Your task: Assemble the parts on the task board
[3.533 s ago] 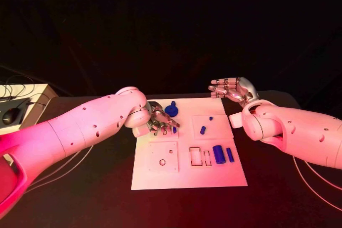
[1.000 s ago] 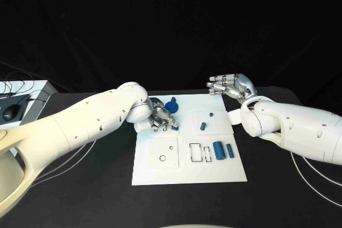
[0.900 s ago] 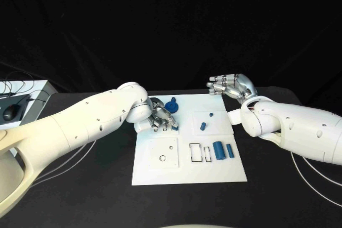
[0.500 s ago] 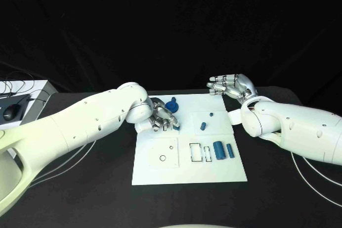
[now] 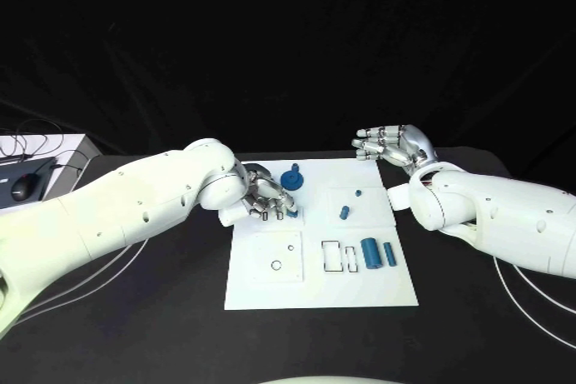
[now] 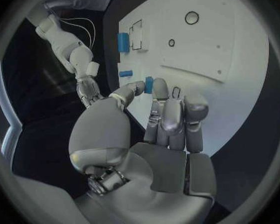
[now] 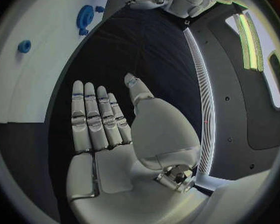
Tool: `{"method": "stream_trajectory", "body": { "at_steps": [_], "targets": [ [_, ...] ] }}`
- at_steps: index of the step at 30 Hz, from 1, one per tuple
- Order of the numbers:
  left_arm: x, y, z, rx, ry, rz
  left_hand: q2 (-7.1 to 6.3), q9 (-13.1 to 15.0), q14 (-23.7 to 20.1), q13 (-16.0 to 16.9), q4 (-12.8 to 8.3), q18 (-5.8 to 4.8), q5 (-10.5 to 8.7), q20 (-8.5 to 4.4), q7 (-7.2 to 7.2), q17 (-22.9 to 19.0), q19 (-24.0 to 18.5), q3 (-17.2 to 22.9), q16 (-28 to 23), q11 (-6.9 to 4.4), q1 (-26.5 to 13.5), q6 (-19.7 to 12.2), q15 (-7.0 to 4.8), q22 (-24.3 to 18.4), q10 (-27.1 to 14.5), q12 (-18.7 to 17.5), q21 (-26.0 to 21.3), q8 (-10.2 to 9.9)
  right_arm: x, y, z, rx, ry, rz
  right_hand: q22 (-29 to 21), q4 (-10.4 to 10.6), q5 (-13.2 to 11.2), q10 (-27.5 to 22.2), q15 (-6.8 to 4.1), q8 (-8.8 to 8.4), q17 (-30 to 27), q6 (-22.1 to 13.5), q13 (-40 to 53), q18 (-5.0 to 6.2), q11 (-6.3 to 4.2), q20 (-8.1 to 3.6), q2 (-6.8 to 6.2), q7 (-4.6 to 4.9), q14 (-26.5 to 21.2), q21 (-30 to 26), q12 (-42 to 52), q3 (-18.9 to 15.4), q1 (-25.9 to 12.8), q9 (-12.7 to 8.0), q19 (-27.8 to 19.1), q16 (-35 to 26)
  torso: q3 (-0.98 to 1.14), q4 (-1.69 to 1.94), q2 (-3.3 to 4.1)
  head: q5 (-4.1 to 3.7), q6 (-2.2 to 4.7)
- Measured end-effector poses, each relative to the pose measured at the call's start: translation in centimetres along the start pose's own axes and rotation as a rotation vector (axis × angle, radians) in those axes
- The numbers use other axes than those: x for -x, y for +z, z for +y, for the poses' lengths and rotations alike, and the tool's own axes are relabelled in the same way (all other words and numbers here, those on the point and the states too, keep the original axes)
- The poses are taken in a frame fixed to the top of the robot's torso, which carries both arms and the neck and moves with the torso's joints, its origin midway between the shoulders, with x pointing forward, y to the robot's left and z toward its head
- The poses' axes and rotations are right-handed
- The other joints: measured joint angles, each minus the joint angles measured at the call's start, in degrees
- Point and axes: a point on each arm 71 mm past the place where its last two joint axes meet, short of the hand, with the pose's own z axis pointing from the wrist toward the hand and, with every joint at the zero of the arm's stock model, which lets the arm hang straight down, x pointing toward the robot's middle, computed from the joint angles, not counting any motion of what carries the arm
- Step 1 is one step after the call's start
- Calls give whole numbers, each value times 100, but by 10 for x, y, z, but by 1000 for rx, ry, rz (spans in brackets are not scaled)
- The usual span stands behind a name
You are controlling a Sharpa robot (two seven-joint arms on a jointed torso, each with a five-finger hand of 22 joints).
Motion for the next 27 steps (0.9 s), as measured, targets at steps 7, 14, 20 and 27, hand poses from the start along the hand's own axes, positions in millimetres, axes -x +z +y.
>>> {"method": "stream_trajectory", "body": {
  "at_steps": [7,14,20,27],
  "targets": [
    [3,-6,5,0,0,-52,-79,42,-10,15,0,-43,3,-40,38,-52,84,0,28,18,65,48,-11,100,37,-73,27,-66,2,-1,-2,-4,-2,-3,0,0,0,0,0,0,0,0,0,-1,0,0,0,0,0,0,0,0,0,0,0,0,-12,16,-29,14,-24],
    [6,-9,8,6,26,-119,-91,121,11,65,-1,-46,171,-41,39,-83,124,-1,51,37,53,64,-32,168,58,-117,27,-96,4,-1,-4,-7,-4,-7,0,0,0,-20,0,0,0,-20,0,0,-21,0,0,-20,0,0,0,0,0,0,0,0,-12,18,-36,36,-31],
    [5,-7,13,28,58,-154,-91,159,11,73,-1,-70,173,-41,51,-83,124,-1,50,37,53,76,-32,181,58,-118,27,-125,4,-1,-4,-8,-5,-7,0,0,0,-20,0,0,0,-20,0,0,-20,0,0,-20,0,0,0,0,0,0,0,0,-8,18,-32,43,-27],
    [0,-3,16,49,83,-170,-91,160,10,132,-2,-88,173,-71,58,-99,154,-2,89,61,53,83,-32,235,82,-167,27,-132,4,-2,-5,-8,-4,-7,0,0,0,-20,21,0,0,-35,0,0,-21,0,0,-5,-21,0,0,0,0,0,0,0,0,12,-24,54,-44]
  ]
}}
